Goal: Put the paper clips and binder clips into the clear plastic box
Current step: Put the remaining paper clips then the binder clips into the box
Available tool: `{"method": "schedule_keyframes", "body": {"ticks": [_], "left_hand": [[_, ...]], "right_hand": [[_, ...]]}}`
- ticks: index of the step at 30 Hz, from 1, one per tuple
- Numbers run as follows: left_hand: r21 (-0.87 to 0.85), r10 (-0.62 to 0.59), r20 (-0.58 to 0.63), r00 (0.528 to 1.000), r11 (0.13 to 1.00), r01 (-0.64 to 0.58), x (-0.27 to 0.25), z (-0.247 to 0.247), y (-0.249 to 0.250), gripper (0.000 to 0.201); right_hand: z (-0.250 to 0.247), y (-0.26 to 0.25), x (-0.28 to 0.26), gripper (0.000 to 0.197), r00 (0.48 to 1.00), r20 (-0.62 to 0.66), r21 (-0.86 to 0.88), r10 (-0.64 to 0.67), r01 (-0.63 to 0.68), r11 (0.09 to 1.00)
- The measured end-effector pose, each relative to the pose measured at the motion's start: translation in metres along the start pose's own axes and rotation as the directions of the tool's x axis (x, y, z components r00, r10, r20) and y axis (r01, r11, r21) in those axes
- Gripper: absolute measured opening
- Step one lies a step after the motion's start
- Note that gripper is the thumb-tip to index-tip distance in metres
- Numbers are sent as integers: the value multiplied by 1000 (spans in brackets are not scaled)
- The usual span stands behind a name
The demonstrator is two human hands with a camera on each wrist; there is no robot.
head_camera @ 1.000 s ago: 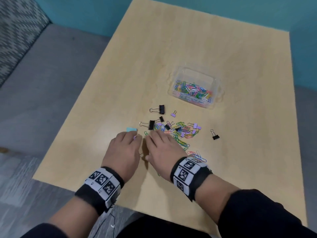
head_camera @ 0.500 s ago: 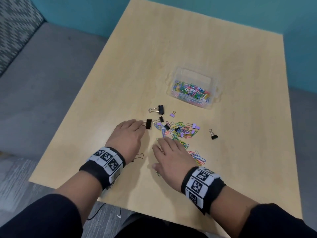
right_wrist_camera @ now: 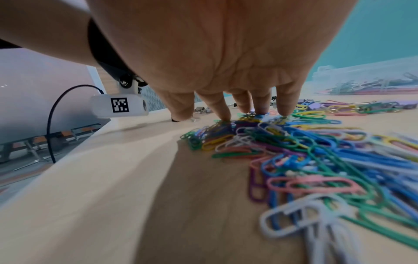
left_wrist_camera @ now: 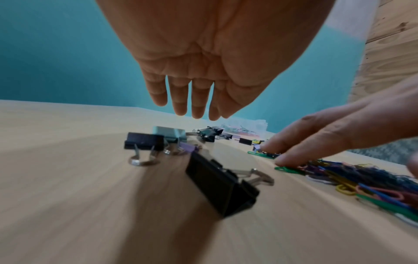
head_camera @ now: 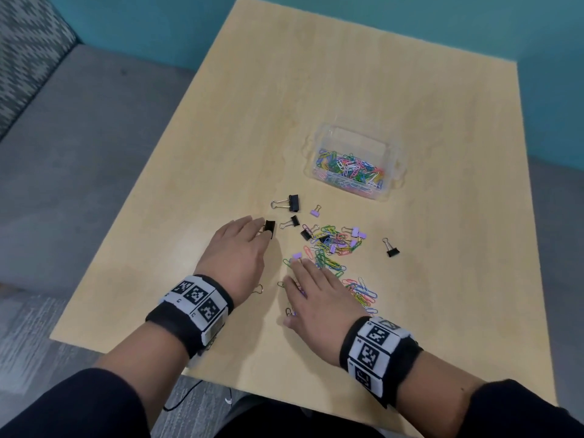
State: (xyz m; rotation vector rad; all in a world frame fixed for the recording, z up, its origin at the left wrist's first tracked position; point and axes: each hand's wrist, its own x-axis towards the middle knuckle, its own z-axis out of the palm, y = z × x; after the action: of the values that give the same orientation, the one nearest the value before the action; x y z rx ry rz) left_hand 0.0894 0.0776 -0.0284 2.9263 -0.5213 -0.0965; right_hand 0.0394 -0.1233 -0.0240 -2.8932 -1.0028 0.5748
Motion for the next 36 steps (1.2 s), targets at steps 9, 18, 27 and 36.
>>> {"method": "schedule_keyframes", "body": {"ticks": [9, 18, 27, 36], "left_hand": [[79, 217, 139, 966, 970, -229, 9, 1, 28, 52], [5, 88, 148, 985, 996, -90, 13, -1, 25, 51], [61, -78, 120, 990, 996, 71, 14, -6, 23, 42], [149, 102, 221, 970, 979, -137, 39, -12, 50, 63]], "right_hand": [[2, 8, -14, 62, 1000, -26, -36, -13, 12, 999], [1, 7, -13, 58, 999, -28, -22, -24, 23, 1000], [-3, 7, -13, 55, 1000, 4, -28, -13, 13, 1000], [-7, 17, 2, 70, 1000, 22, 14, 15, -15, 1000]]}}
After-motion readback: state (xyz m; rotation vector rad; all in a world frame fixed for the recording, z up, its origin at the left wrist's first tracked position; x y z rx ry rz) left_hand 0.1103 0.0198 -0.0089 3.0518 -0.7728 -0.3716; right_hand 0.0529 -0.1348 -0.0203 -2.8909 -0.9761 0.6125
